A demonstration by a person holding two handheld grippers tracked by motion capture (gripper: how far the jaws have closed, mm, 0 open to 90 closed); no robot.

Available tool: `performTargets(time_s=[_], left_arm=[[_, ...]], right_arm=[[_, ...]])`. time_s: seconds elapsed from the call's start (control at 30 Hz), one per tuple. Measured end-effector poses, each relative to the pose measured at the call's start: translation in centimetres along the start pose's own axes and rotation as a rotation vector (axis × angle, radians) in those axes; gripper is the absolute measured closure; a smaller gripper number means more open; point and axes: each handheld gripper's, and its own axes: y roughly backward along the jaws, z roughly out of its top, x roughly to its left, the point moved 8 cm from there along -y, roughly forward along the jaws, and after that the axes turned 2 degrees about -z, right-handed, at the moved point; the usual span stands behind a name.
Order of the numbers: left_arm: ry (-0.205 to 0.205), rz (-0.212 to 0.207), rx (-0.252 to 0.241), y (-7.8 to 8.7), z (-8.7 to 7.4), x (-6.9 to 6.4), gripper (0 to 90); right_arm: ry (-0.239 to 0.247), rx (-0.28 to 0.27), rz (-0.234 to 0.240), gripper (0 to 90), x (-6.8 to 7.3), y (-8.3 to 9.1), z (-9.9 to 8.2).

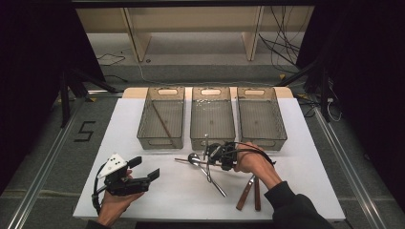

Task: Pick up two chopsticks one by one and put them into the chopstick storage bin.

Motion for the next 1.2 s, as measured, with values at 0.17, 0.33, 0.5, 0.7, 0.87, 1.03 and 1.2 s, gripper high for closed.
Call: performTargets(time_s=[0.17, 0.33, 0.5, 0.7, 0.87, 1.03, 1.2], left_arm=[[0.000, -0.001, 0.000, 0.0, 0.0, 0.0, 11.8], [0.001, -0.001, -0.001, 0.0, 0.0, 0.0, 11.8], [-0.001, -0.003, 0.000, 0.0, 0.0, -0.1, 11.8], [0.000, -0.003, 0.000, 0.0, 0.0, -0.1, 11.8], [-0.002, -0.004, 0.001, 0.0, 0.0, -0.1, 11.8], [-0.001, -0.003, 0.001, 0.0, 0.0, -0.1, 11.7], [-0.001, -0.003, 0.001, 0.0, 0.0, -0.1, 11.7]], right_arm=[[0.009, 0.001, -0.032, 85.6, -0.2, 0.6, 0.3], [0.016, 0.003, -0.062, 85.6, -0.3, 1.0, 0.4], [0.004, -0.012, -0.081, 85.6, -0.5, 1.6, 0.6], [-0.006, -0.026, -0.093, 85.6, -0.8, 2.2, 0.6], [-0.019, -0.046, -0.097, 85.6, -1.0, 2.5, 0.8], [-0.024, -0.068, -0.093, 85.5, -1.1, 2.9, 1.2], [-0.036, -0.115, -0.091, 85.5, -1.4, 3.4, 1.7]])
